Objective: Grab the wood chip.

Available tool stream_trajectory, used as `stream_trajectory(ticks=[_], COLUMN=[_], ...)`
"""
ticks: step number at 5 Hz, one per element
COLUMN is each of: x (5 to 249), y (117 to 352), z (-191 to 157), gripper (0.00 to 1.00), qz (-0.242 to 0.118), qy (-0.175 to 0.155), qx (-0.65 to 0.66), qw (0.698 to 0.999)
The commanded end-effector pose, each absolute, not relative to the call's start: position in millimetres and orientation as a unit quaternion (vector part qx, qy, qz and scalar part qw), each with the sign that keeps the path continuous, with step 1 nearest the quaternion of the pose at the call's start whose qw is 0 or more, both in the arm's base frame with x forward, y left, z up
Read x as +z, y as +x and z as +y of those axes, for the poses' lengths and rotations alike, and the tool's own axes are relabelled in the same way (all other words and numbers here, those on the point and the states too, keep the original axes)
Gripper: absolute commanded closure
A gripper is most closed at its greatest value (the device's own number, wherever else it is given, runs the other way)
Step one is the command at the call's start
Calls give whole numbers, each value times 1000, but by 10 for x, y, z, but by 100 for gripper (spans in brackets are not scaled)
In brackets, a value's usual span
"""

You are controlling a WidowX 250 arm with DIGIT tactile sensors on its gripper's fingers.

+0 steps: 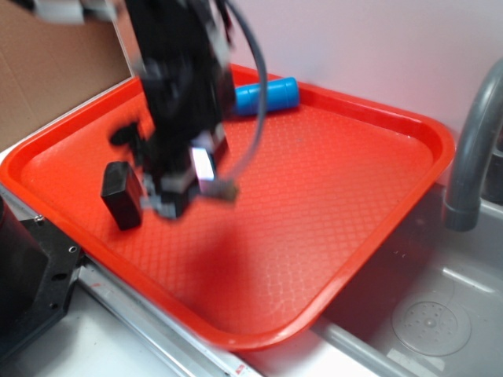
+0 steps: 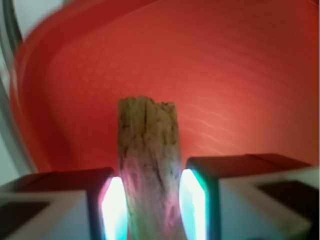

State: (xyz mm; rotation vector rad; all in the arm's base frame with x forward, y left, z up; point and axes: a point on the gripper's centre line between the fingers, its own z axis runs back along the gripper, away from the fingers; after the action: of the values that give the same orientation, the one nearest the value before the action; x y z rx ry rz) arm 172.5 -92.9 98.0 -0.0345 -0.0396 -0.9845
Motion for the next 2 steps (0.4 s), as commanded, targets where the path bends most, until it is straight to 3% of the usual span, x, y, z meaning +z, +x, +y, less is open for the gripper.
stream_trajectory(ticks=[1,2], x=[1562,1704], y=[1724,1721], z=[-795,-631], gripper=[100,100], qz=[10,11], qy=[-20,-18], qx=[-248,-126], qw=[968,992])
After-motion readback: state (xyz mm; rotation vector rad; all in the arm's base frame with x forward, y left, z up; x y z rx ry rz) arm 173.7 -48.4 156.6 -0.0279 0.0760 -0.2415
